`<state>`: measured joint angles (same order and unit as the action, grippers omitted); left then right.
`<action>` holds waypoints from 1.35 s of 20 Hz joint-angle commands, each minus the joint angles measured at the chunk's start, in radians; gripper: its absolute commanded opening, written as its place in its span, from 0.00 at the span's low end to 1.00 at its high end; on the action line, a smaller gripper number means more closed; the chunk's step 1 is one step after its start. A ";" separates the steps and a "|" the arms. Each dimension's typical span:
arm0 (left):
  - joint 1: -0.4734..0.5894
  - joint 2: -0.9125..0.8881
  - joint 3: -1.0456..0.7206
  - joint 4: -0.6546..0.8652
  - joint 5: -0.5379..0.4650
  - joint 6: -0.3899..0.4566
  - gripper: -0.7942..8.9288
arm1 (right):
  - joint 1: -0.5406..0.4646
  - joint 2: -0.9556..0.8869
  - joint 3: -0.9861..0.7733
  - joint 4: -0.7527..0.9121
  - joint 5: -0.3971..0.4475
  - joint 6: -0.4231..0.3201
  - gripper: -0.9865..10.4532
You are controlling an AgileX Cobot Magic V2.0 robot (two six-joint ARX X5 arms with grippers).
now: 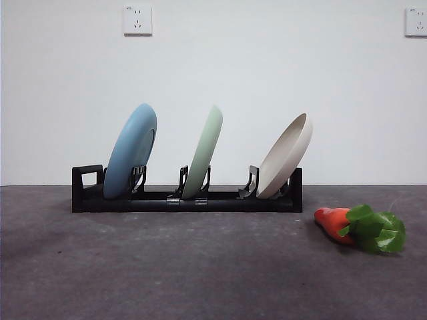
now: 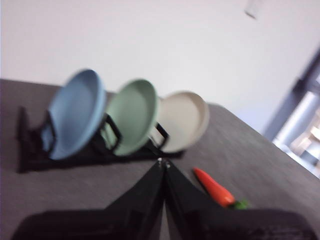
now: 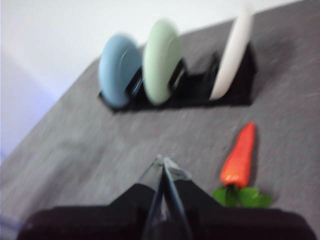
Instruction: Take the green plate from the plate rack,put the plate on the table,take the carrot from the table,put the carrot in the plate
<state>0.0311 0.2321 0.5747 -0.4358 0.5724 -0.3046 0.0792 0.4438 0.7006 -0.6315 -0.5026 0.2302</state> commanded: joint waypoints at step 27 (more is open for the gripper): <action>-0.006 0.245 0.285 -0.240 0.197 0.138 0.83 | 0.002 0.290 0.369 -0.470 -0.097 -0.299 0.64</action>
<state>0.0280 0.4732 0.8570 -0.6853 0.7692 -0.1497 0.0792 0.7319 1.0664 -1.1061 -0.5995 -0.0708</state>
